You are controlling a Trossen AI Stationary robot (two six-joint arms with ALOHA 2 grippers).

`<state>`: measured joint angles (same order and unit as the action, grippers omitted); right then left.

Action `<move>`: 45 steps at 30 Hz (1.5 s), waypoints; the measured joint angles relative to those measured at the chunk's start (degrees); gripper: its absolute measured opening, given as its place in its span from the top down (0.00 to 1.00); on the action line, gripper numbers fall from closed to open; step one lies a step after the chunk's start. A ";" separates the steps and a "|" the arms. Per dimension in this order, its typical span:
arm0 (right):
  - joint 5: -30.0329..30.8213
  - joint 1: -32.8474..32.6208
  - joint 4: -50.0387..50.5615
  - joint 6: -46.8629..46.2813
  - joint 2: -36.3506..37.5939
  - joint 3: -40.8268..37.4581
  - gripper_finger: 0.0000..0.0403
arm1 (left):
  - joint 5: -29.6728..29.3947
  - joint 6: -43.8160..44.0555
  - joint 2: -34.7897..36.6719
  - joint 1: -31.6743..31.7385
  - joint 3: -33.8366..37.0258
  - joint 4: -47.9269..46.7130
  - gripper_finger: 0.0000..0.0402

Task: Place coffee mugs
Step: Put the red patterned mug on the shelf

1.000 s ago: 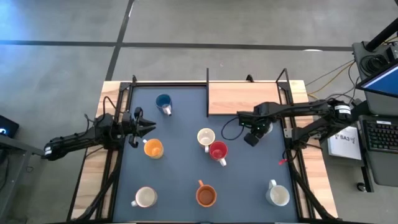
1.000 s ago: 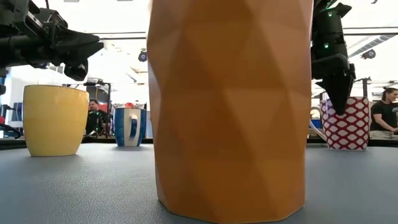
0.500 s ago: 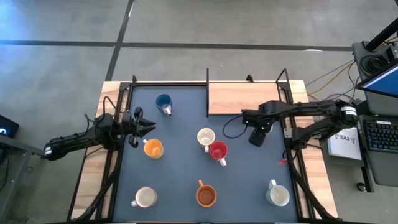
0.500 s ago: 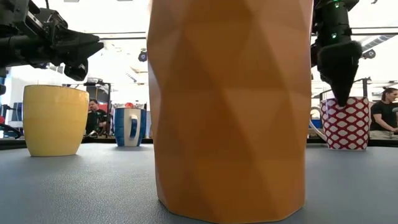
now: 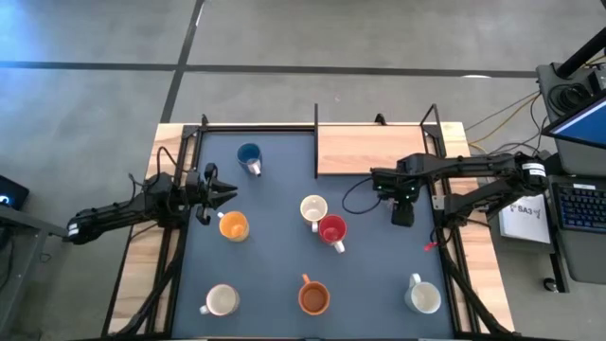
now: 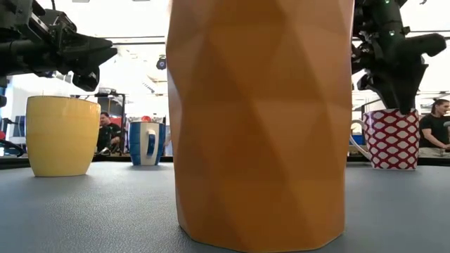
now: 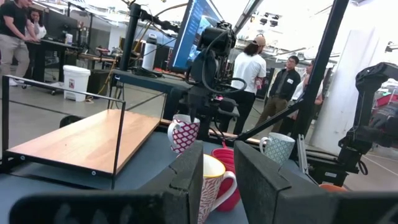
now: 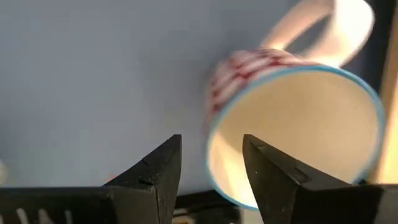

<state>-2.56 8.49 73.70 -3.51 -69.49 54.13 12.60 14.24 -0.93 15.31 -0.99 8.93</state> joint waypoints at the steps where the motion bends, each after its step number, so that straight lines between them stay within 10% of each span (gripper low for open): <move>1: 0.81 0.00 0.35 1.09 0.00 0.00 0.60 | 0.00 0.01 0.00 0.01 0.00 -0.01 0.82; 12: 1.26 0.00 0.80 7.14 0.00 -1.71 0.68 | 0.00 0.00 0.00 0.02 0.00 0.00 0.82; 20: 1.04 0.00 0.38 -3.06 -0.02 -2.08 0.95 | 0.00 0.02 0.00 0.02 0.00 -0.02 0.82; 30: -1.99 0.72 -1.34 -29.97 0.00 -2.12 0.97 | 0.00 0.02 -0.11 0.01 0.00 0.00 0.82; 45: -0.42 7.96 -0.64 -32.31 -0.15 9.81 0.97 | 0.00 0.00 -0.11 0.02 0.00 0.00 0.82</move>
<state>-2.98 16.45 73.06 -35.82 -69.65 63.94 12.60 14.24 -1.04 15.33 -0.99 8.93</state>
